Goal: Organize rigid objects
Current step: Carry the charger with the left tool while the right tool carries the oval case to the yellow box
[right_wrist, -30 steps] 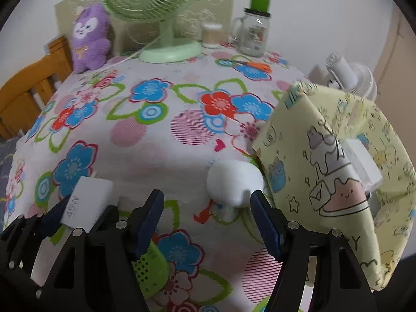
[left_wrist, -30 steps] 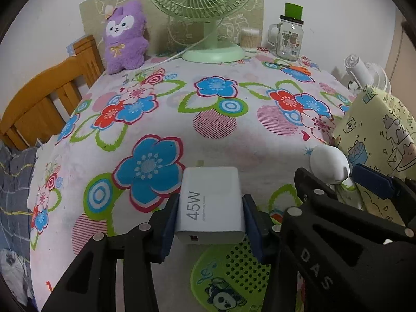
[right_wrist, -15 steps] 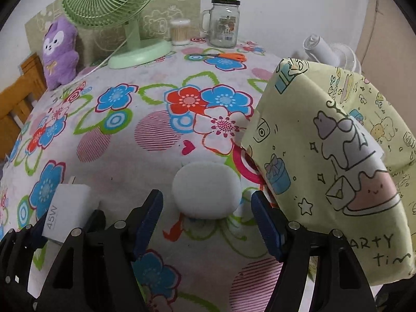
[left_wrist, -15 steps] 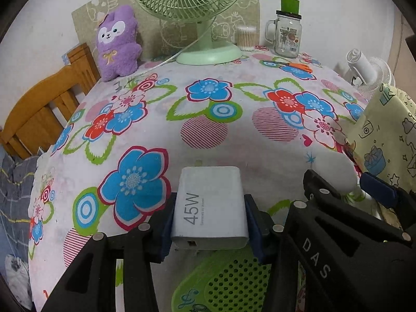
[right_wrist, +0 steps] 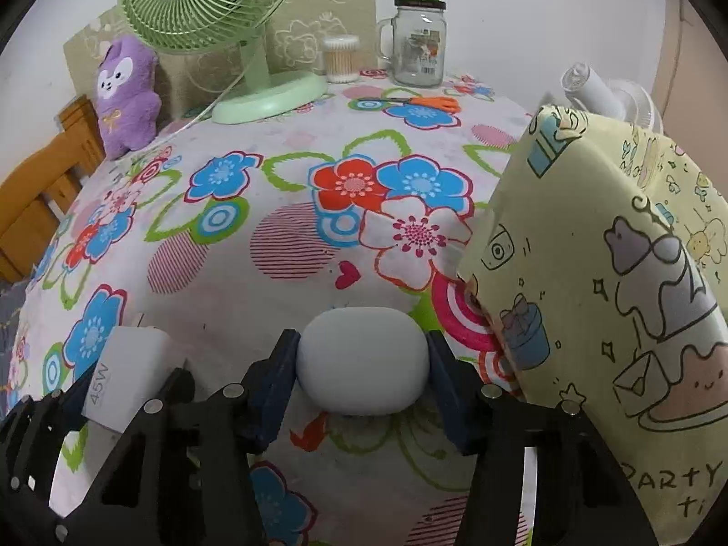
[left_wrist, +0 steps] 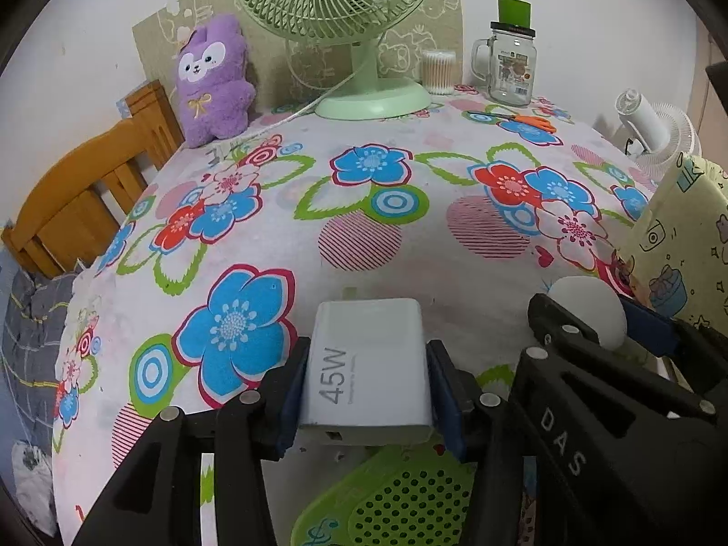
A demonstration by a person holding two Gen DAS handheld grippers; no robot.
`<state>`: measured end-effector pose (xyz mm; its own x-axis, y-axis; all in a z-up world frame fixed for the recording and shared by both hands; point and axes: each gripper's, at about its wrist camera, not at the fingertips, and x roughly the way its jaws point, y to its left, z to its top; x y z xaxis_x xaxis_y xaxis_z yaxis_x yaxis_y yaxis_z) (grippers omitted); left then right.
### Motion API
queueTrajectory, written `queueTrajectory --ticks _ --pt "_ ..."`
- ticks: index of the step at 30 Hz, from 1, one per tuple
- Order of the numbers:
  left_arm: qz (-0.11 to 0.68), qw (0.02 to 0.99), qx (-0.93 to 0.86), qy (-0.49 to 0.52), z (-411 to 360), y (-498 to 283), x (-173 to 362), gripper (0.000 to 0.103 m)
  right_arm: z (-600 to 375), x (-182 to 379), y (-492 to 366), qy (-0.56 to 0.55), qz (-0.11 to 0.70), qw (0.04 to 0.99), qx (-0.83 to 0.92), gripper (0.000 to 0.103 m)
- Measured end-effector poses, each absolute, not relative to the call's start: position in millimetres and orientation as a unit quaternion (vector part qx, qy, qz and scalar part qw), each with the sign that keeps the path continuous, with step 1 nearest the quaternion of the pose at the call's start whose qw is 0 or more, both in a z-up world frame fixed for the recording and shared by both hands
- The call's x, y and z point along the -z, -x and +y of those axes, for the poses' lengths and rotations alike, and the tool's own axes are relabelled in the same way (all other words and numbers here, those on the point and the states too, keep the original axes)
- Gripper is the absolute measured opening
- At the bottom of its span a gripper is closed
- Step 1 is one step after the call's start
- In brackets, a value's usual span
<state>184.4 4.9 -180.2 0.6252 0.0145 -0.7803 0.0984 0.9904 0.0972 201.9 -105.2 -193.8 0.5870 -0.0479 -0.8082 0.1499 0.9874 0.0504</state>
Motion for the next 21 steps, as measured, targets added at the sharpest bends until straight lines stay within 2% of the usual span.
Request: queueTrajectory --ticks 3,5,6,7,9,21 --pt "0.426 0.901 0.017 -0.077 4.0 -187.3 180.7 0.064 -109.0 193.0 -200.9 -0.063 0.452 0.888 0.050 0.058" --pt "0.425 0.902 0.019 -0.072 5.2 -189.1 181.4 0.065 -111.4 192.4 -200.3 -0.070 0.452 0.888 0.048 0.058" --pt "0.424 0.903 0.020 -0.072 5.0 -189.6 181.5 0.065 -111.7 192.1 -200.4 -0.071 0.452 0.888 0.048 0.058" --pt "0.424 0.902 0.024 -0.076 3.2 -189.4 181.2 0.056 -111.8 192.0 -200.5 -0.072 0.453 0.887 0.048 0.058" --pt "0.427 0.900 0.033 -0.080 -0.9 -187.9 180.4 0.049 -111.7 191.4 -199.7 -0.075 0.454 0.887 0.046 0.058" --pt "0.429 0.900 0.036 -0.068 1.1 -166.9 156.8 0.048 -106.0 167.9 -180.4 -0.069 0.448 0.891 0.028 0.058"
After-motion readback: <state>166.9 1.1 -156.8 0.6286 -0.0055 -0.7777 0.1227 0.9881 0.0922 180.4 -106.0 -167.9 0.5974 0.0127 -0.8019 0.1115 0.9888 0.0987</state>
